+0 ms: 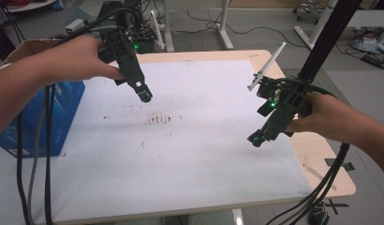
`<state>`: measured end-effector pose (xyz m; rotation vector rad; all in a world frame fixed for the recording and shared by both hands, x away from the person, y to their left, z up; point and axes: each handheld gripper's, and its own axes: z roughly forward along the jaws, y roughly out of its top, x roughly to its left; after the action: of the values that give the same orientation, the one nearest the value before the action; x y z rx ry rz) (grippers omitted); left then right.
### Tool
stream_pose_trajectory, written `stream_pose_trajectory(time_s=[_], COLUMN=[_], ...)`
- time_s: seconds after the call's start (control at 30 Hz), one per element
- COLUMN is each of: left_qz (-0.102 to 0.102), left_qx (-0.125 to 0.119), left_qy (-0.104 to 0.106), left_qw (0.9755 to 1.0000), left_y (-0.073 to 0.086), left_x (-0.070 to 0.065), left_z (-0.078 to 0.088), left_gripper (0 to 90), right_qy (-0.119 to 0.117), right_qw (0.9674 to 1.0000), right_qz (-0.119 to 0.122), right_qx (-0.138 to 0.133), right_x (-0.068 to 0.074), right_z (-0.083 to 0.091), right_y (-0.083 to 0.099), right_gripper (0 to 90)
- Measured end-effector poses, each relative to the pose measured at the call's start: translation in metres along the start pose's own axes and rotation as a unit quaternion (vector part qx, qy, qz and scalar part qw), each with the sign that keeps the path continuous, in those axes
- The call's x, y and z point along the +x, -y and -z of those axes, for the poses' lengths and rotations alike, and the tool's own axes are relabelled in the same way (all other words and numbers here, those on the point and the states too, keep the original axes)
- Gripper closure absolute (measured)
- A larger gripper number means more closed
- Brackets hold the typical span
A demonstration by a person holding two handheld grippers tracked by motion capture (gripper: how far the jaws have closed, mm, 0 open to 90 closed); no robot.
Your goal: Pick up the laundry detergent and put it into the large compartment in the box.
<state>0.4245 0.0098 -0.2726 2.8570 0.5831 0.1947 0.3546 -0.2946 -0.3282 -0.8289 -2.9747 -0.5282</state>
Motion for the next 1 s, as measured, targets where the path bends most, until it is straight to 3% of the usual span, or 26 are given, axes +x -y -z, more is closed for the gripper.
stream_pose_trajectory(time_s=[1.0], left_qz=[0.002], left_qx=[-0.005], left_qy=[0.007], left_qw=[1.0], left_y=[0.004], left_x=[-0.004], left_z=[-0.012], left_gripper=[1.7], right_qy=[-0.001], right_qw=[1.0], right_qz=[0.001], right_qx=[-0.003], right_x=[0.002], right_z=[-0.002], right_y=[0.001], right_gripper=[2.1])
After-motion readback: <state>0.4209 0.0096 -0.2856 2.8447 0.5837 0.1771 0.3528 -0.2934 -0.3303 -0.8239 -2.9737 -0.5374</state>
